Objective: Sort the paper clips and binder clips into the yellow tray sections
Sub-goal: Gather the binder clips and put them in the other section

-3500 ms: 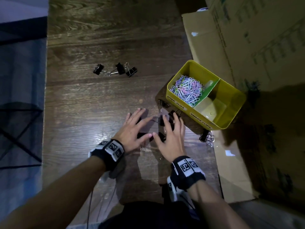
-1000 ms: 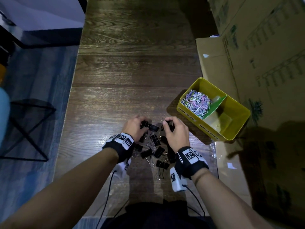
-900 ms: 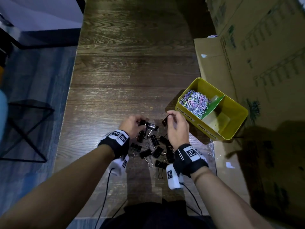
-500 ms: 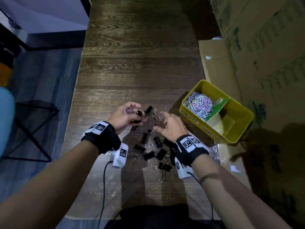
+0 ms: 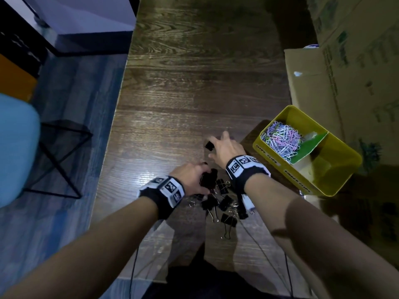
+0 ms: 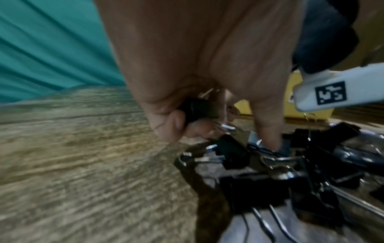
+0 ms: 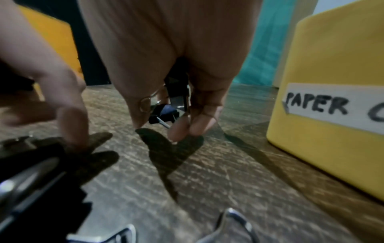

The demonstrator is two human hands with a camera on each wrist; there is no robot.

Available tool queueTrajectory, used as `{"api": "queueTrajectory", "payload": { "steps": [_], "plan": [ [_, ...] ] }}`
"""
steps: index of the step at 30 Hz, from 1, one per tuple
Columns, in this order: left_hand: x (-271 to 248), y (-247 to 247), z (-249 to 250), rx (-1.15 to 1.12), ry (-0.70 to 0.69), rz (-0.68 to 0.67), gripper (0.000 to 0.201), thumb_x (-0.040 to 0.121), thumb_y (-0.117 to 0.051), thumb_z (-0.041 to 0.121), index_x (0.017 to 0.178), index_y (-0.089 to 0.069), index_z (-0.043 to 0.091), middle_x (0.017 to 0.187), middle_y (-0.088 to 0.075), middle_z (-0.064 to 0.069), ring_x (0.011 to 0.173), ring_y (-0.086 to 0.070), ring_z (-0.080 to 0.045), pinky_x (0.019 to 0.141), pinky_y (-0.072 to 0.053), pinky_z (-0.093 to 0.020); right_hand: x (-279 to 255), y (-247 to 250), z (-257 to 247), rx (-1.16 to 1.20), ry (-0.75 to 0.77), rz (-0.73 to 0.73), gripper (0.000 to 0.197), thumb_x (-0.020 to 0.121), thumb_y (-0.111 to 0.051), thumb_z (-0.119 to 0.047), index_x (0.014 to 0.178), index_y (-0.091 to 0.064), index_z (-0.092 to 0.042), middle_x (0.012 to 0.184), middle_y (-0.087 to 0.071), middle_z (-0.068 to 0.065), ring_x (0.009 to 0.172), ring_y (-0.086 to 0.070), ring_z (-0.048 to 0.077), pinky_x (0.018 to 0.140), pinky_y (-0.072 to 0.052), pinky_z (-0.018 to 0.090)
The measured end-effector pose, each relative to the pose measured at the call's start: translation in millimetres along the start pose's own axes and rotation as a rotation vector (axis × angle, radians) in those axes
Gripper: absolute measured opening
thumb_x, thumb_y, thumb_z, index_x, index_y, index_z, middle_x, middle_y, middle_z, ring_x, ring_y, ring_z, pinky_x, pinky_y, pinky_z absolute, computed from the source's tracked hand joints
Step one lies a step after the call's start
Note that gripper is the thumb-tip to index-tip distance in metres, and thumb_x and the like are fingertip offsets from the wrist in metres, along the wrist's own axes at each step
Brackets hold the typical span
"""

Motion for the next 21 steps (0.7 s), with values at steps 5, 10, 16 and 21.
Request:
{"api": "queueTrajectory", "payload": {
  "steps": [5, 10, 16, 21],
  "plan": [
    [7, -7, -4, 0.051, 0.002, 0.135, 0.056, 0.078, -0.069, 0.032, 0.128, -0.048, 0.02, 0.129, -0.046, -0.006, 0.106, -0.056, -0.03, 0.082, -0.047, -0.035, -6, 0, 5, 0.043, -0.072, 0.048, 0.039, 0.091, -0.057, -0.029, 0.125, -0.043, -0.015, 0.122, -0.046, 0.019, 0.105, -0.056, 0.039, 0.08, -0.048, 0.043],
    [11, 3, -26, -0.182, 0.059, 0.232, 0.045, 0.078, -0.065, 0.043, 0.112, -0.058, 0.015, 0.103, -0.064, -0.009, 0.088, -0.062, -0.026, 0.076, -0.054, -0.035, -29, 27, 23, 0.734, -0.23, 0.268, 0.024, 0.085, -0.057, -0.034, 0.108, -0.055, -0.027, 0.094, -0.066, 0.007, 0.076, -0.066, 0.023, 0.07, -0.053, 0.031],
    [10, 21, -23, -1.245, 0.101, 0.127, 0.024, 0.082, -0.063, 0.043, 0.076, -0.06, 0.02, 0.064, -0.056, -0.004, 0.046, -0.047, -0.015, 0.046, -0.034, -0.025, -90, 60, 53, 1.774, -0.274, 0.384, 0.021, 0.092, -0.044, -0.022, 0.099, -0.063, -0.017, 0.081, -0.057, 0.006, 0.058, -0.051, 0.018, 0.053, -0.043, 0.028],
    [3, 54, 77, -1.603, -0.091, -0.133, 0.024, 0.092, -0.042, 0.028, 0.089, -0.057, 0.009, 0.077, -0.063, -0.013, 0.057, -0.06, -0.022, 0.046, -0.048, -0.024, -152, 78, 114, 1.987, -0.27, 0.585, 0.029, 0.093, -0.034, -0.022, 0.101, -0.061, -0.014, 0.082, -0.058, 0.006, 0.067, -0.056, 0.018, 0.061, -0.044, 0.03]
  ]
}}
Point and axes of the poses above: each hand's wrist, its own x-axis towards the middle knuckle, its own y-axis out of the back of the hand, z = x × y, the point moved 8 cm from there along x, towards the middle knuckle
